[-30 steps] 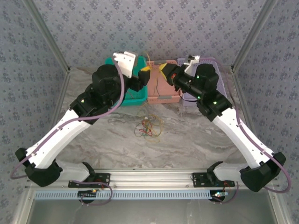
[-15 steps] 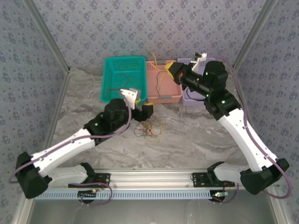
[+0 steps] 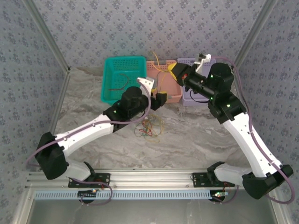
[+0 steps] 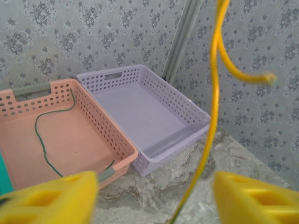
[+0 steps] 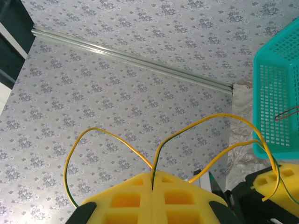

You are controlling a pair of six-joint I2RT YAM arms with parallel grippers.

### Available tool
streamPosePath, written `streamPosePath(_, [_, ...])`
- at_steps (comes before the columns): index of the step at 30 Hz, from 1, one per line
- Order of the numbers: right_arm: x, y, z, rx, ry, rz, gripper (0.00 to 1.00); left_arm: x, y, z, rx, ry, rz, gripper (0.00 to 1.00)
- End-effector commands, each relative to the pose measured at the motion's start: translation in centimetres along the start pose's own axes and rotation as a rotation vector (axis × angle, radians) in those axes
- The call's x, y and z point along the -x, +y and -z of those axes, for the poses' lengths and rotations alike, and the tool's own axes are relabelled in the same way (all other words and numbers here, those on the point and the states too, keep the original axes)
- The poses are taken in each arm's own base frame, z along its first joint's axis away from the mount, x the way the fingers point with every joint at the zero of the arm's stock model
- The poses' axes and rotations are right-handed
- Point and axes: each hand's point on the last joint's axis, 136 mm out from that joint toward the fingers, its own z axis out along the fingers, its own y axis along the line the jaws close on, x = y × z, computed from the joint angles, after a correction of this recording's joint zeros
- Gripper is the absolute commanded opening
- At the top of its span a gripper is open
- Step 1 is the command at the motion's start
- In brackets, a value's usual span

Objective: Untangle the cables

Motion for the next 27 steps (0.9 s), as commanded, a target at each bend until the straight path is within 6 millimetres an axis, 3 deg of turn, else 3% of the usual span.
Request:
streamPosePath(1, [0.5, 0.6, 1.3, 0.011, -0.023, 0.028, 0.0, 2.6, 1.3, 0.8, 0.069, -0.061, -0.001, 0.0])
streamPosePath(8, [4.5, -1.9, 4.7, -0.07, -0.142, 0.039, 0.0, 4.4, 4.1, 6.8, 0.161, -0.133, -0.012, 0.0])
streamPosePath(11, [5.7, -2.0, 5.6, -0.068, -0.176, 0.038, 0.0, 4.7, 4.9, 8.5, 0.171, -0.125, -0.021, 0.0])
streamPosePath(20, [8.0, -1.9, 7.8, -0.1, -0.244, 0.056, 0.0, 6.1, 6.5, 11.9, 0.217, -0.142, -0.03, 0.0])
streamPosePath(24, [9.0, -2.0, 8.7, -0.114, -0.273, 0.065, 0.0, 7.0, 6.4, 12.9, 0.212, -0.152, -0.034, 0.0])
streamPosePath(27, [8.6, -1.8, 8.3, -0.112, -0.25, 0.088, 0.0, 7.3, 5.8, 13.0, 0.182, -0.144, -0.043, 0.0])
